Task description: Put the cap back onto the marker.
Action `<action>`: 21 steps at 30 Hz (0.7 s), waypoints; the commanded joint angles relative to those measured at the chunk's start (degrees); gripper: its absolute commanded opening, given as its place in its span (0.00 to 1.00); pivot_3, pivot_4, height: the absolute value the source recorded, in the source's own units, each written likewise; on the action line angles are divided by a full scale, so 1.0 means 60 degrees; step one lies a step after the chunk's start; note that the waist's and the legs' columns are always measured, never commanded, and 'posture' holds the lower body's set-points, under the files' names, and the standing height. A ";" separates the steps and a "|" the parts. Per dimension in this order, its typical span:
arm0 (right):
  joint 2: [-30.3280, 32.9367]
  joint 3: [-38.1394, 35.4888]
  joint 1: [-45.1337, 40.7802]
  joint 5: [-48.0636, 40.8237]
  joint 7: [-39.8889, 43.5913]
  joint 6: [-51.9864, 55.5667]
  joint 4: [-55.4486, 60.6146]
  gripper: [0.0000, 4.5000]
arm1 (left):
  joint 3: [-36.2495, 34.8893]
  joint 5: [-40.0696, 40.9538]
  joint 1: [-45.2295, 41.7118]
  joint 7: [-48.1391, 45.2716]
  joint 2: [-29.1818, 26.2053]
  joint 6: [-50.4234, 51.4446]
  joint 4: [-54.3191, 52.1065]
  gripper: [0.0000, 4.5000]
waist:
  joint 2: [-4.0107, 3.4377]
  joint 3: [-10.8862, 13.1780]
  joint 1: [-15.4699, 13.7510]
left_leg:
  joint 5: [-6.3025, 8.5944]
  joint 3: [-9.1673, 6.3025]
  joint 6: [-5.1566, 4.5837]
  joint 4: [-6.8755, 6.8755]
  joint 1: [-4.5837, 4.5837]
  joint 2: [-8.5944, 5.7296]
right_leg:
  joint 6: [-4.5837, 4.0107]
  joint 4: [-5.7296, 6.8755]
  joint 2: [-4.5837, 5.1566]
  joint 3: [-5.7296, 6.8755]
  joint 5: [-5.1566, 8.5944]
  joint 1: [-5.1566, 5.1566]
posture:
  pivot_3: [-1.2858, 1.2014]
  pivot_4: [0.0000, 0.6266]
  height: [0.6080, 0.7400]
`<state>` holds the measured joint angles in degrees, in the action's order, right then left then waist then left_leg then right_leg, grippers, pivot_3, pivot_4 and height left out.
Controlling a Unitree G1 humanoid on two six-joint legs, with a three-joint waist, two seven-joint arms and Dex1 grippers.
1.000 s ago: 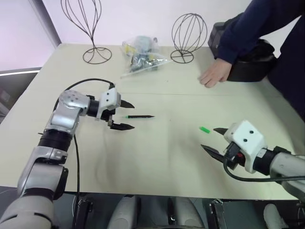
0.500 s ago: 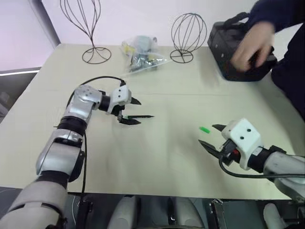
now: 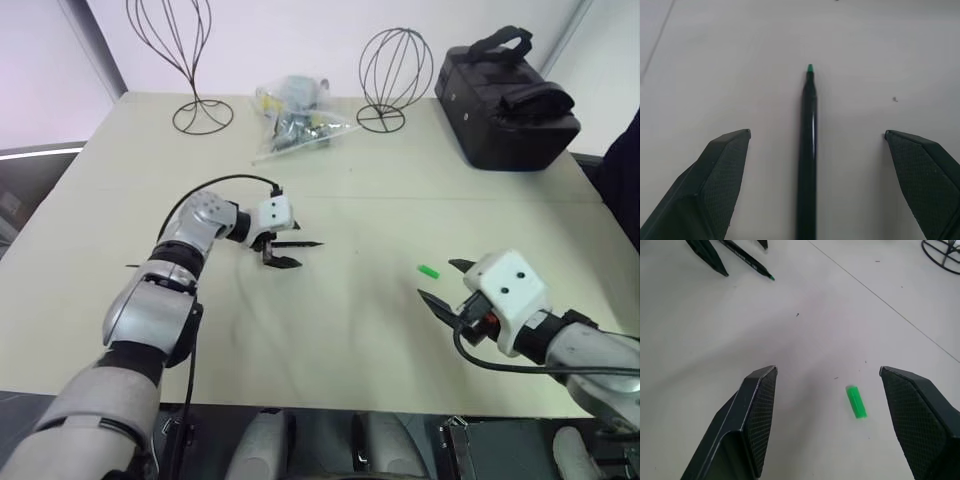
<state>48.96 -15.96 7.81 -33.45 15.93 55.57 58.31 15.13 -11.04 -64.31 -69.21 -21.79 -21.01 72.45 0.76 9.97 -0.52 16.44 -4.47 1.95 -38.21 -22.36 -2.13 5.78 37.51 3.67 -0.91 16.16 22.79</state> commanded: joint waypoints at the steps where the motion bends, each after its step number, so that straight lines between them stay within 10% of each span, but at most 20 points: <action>1: 0.0121 -0.0118 -0.0005 -0.0088 -0.0153 -0.0250 0.0281 0.74 | 0.0123 -0.0440 -0.0124 0.0573 -0.0061 -0.0031 0.0173 1.00 | 0.0001 -0.0002 0.0003 | 0.0000 0.0000 0.0000 0.0000 0.0005 0.0000 | 0.0000 0.0003 0.0000 0.0000 0.0000 -0.0004 | 0.52 0.24 1.00; 12: 0.0261 -0.0196 -0.0025 -0.0170 -0.0185 -0.0174 0.0281 0.74 | -0.0034 -0.0356 0.0133 0.0103 -0.0114 0.0539 0.0309 1.00 | 0.0002 -0.0008 0.0045 | 0.0000 0.0000 0.0000 -0.0003 0.0015 -0.0001 | 0.0000 0.0015 -0.0003 -0.0001 0.0000 -0.0008 | 0.52 0.24 1.00; 21: 0.0385 -0.0257 -0.0010 -0.0154 -0.0153 -0.0141 0.0281 0.75 | -0.0118 -0.0401 0.0295 -0.0252 -0.0052 0.1042 0.0318 0.13 | 0.0002 -0.0008 0.0087 | 0.0000 0.0000 0.0000 -0.0004 0.0054 0.0001 | -0.0001 0.0028 -0.0006 -0.0002 0.0000 -0.0037 | 0.52 0.24 1.00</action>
<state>50.60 -16.05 7.97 -34.08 15.02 55.13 58.32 13.76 -11.84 -63.82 -70.79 -21.74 -16.13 73.06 0.77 9.92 0.01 16.44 -4.47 1.95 -38.23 -22.03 -2.12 5.78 37.67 3.63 -0.92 16.16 22.56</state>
